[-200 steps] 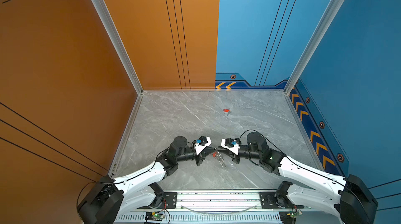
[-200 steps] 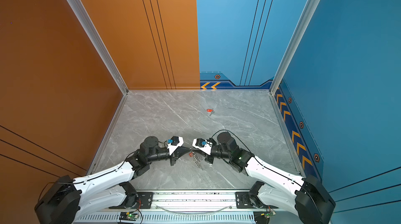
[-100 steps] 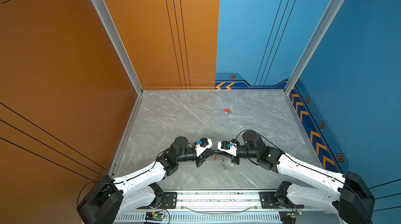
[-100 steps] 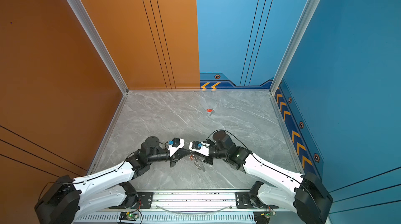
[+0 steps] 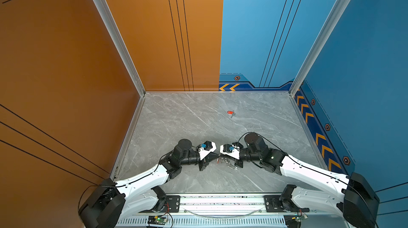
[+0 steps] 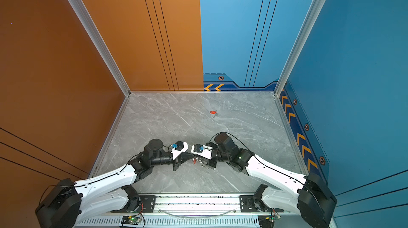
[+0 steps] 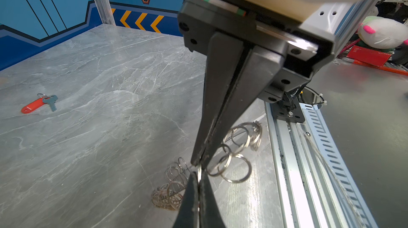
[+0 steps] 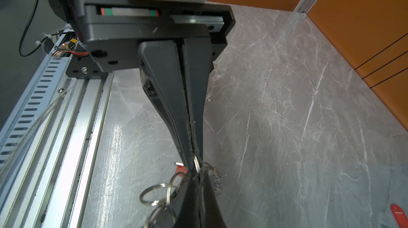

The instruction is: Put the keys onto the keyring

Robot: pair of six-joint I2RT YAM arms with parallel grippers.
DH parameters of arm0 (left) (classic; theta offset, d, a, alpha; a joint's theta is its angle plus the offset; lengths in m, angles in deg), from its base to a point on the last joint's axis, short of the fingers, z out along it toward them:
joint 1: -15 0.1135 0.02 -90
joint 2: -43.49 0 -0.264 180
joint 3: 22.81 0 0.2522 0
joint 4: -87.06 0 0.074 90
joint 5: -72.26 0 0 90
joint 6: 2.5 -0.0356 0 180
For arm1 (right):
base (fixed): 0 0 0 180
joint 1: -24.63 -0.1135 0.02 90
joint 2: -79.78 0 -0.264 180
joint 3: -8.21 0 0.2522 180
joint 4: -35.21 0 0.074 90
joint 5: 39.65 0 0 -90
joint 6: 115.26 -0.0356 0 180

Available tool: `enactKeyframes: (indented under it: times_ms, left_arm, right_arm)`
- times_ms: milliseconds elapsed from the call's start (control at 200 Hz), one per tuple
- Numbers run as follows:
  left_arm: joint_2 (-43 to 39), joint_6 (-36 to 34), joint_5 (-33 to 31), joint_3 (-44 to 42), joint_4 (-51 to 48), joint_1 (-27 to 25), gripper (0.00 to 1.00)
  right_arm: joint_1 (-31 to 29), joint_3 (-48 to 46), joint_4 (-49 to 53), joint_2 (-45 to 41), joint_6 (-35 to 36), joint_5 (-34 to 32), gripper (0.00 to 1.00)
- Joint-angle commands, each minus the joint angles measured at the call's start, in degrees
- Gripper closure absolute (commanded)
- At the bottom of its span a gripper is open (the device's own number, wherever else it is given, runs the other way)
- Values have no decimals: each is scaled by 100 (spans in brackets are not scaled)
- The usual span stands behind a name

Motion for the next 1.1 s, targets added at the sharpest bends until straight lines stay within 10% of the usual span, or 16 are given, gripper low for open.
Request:
enactKeyframes:
  times_ms: [0,556,1096]
  left_arm:
    - [-14,5,201,194,89,-84,100]
    - [-481,356,-1052,-67,350,82,65]
    - [-110,876,-403,56,676,427,92]
  right_arm:
    - [-62,127,-65,93,-142,-193,100]
    - [562,-921,-2732,-101,-1980,223,100]
    - [691,-1439,-4467,137,-2726,568,100]
